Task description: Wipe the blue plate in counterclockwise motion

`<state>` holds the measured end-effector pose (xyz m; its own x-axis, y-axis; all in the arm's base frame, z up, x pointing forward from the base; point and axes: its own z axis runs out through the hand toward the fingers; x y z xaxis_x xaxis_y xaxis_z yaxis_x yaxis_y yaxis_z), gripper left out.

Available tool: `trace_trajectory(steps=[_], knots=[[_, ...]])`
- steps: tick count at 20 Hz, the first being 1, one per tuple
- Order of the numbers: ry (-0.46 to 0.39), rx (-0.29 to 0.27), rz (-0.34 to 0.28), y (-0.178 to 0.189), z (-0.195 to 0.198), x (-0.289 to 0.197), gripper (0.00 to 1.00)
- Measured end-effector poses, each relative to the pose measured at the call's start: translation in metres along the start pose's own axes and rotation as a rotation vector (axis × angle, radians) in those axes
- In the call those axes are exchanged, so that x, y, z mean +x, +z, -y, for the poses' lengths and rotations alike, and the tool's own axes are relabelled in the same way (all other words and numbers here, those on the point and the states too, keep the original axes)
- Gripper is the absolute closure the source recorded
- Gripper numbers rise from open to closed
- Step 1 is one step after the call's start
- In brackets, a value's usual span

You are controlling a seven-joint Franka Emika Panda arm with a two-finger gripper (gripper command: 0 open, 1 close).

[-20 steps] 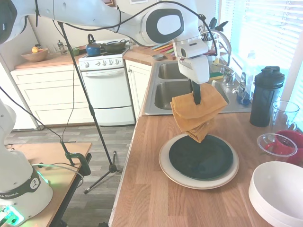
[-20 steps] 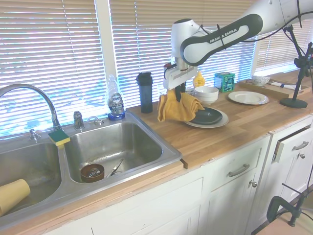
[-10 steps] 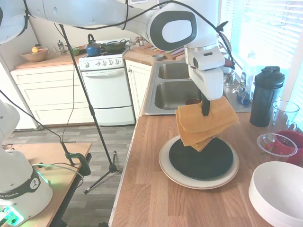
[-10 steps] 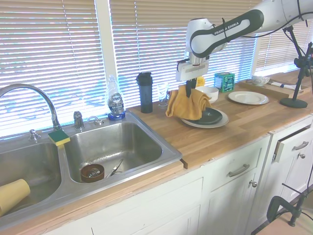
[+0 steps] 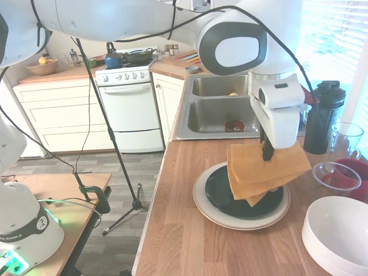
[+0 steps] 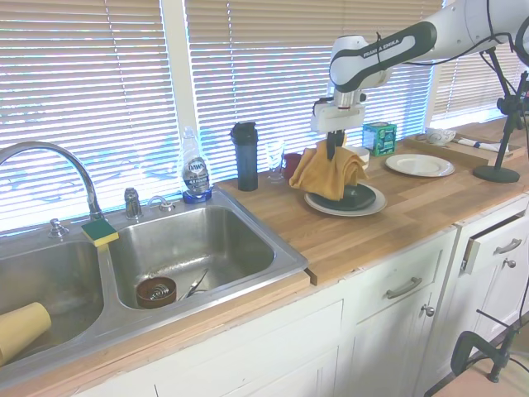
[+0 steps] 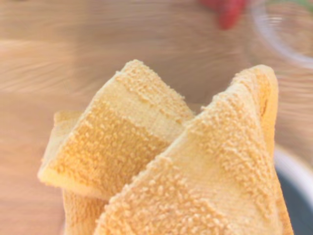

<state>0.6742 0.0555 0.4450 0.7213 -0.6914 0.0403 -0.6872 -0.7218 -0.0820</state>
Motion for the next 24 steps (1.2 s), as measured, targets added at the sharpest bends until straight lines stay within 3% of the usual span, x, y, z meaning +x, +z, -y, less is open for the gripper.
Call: trace_trajectory(steps=[5,9,17,24], knots=[[0.034,0.004,-0.001,0.004,-0.023,0.028,1.0],[0.03,0.028,-0.038,0.01,-0.04,0.033,1.0],[-0.04,0.075,-0.145,-0.003,-0.079,-0.029,1.0],[-0.153,0.051,-0.155,0.004,-0.077,-0.11,1.0]])
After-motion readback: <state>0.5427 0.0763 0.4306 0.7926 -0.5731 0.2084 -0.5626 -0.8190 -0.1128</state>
